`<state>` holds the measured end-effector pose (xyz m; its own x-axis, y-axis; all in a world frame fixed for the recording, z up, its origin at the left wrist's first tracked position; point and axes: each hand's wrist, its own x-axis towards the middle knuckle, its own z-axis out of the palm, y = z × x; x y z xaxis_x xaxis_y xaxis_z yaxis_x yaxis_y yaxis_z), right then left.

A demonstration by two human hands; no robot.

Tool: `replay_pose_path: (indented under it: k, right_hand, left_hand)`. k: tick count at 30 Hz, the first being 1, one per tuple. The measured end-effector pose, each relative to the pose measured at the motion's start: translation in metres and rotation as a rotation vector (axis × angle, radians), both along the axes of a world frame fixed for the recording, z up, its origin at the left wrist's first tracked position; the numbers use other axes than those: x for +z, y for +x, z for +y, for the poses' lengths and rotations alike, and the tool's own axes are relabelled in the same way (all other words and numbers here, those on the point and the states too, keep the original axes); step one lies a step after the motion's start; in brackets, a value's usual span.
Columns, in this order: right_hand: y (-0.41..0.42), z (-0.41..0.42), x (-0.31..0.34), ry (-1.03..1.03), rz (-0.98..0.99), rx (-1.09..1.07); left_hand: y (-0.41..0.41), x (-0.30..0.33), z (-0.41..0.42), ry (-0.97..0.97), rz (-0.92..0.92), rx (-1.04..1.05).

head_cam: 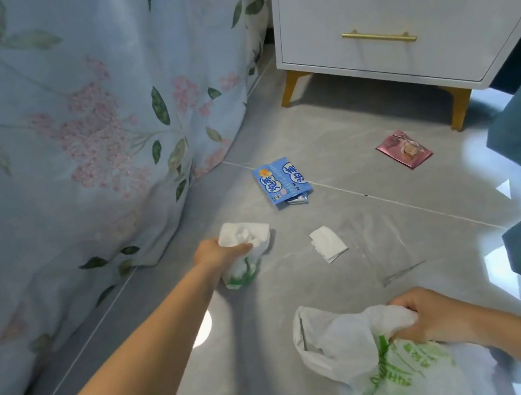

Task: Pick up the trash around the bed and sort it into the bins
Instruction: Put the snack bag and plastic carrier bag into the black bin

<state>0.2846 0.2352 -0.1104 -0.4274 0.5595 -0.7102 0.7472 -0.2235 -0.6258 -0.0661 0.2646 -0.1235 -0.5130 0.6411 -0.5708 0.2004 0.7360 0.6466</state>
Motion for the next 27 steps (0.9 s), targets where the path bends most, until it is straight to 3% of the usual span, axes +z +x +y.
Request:
replay_pose_path:
  k: [3,8,13,17,20,23,27]
  right_hand:
    - [-0.011,0.007,0.005,0.028,0.042,-0.074]
    - [-0.083,0.024,0.057,0.05,0.176,-0.079]
    - [-0.197,0.021,0.154,0.117,0.297,0.181]
    - [-0.287,-0.018,0.234,0.197,0.416,0.351]
    - [-0.342,-0.064,0.272,0.161,0.54,0.503]
    - [-0.391,-0.126,0.293,0.122,0.669,0.52]
    - [-0.441,-0.209,0.288,0.227,0.729,0.632]
  left_hand:
    - [-0.003,0.038,-0.012,0.124,-0.044,-0.049]
    - [-0.026,0.16,-0.052,0.234,0.053,-0.153]
    - [-0.076,0.296,-0.139,0.355,0.139,-0.047]
    - [-0.116,0.38,-0.272,0.425,0.254,0.154]
    - [-0.134,0.409,-0.385,0.374,0.359,0.366]
    - [-0.132,0.411,-0.468,0.285,0.365,0.535]
    - [-0.115,0.369,-0.493,0.075,0.321,0.482]
